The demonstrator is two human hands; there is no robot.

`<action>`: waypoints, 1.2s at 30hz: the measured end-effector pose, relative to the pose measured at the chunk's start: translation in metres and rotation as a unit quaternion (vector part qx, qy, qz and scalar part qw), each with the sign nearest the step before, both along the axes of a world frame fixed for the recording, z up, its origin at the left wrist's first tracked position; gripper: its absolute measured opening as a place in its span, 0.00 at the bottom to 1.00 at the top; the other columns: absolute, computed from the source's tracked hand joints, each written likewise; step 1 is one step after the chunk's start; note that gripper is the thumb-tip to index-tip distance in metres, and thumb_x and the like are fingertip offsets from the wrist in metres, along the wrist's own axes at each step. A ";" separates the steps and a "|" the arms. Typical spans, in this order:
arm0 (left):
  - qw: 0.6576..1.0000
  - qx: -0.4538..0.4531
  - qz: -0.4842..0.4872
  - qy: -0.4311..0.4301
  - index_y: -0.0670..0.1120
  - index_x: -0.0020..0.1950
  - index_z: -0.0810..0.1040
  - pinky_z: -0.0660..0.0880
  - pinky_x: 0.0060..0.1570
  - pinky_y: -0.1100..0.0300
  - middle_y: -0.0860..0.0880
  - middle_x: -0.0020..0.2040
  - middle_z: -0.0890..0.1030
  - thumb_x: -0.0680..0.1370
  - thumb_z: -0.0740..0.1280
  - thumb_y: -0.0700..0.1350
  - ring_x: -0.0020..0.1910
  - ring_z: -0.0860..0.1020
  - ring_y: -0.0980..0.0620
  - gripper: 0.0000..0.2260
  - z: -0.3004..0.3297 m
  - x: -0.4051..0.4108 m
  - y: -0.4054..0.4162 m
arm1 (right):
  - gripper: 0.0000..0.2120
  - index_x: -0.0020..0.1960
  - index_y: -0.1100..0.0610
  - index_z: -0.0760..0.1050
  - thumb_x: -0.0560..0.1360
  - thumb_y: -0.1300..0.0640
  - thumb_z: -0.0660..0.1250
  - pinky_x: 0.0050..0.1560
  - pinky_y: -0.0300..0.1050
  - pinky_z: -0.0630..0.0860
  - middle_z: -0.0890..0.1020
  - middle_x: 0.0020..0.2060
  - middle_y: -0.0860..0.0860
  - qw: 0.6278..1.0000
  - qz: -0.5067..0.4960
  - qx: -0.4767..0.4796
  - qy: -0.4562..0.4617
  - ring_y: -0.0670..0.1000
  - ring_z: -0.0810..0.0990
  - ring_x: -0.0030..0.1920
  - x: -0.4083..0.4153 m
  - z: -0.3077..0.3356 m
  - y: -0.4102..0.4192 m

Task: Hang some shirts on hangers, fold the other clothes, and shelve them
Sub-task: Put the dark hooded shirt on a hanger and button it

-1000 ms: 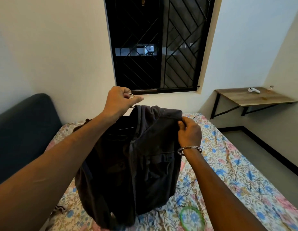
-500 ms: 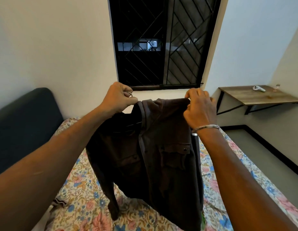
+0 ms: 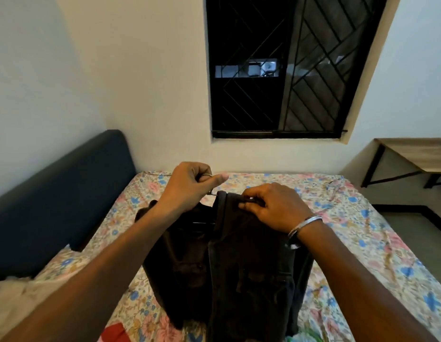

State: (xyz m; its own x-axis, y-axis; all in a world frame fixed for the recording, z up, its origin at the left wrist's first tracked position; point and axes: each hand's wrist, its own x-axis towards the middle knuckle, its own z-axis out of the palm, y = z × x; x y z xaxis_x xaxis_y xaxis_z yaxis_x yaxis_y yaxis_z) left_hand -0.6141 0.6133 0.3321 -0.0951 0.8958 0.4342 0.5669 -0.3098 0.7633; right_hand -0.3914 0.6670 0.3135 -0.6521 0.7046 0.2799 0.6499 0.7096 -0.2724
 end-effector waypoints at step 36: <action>0.656 0.112 0.685 0.297 0.61 0.82 0.54 0.56 0.80 0.53 0.65 0.80 0.55 0.83 0.59 0.60 0.79 0.52 0.66 0.28 0.201 -0.241 -0.727 | 0.05 0.42 0.38 0.80 0.70 0.40 0.74 0.46 0.50 0.78 0.81 0.40 0.44 0.790 0.544 0.079 0.272 0.49 0.81 0.43 -0.391 0.334 -0.482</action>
State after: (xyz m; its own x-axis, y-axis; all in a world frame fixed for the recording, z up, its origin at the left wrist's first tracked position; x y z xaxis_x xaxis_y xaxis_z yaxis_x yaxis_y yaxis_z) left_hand -0.8550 -0.1133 0.5328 -0.4985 0.0541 0.8652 0.6076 0.7337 0.3042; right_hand -0.7827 0.1850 0.6479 -0.6010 -0.2615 0.7552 -0.5503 0.8207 -0.1537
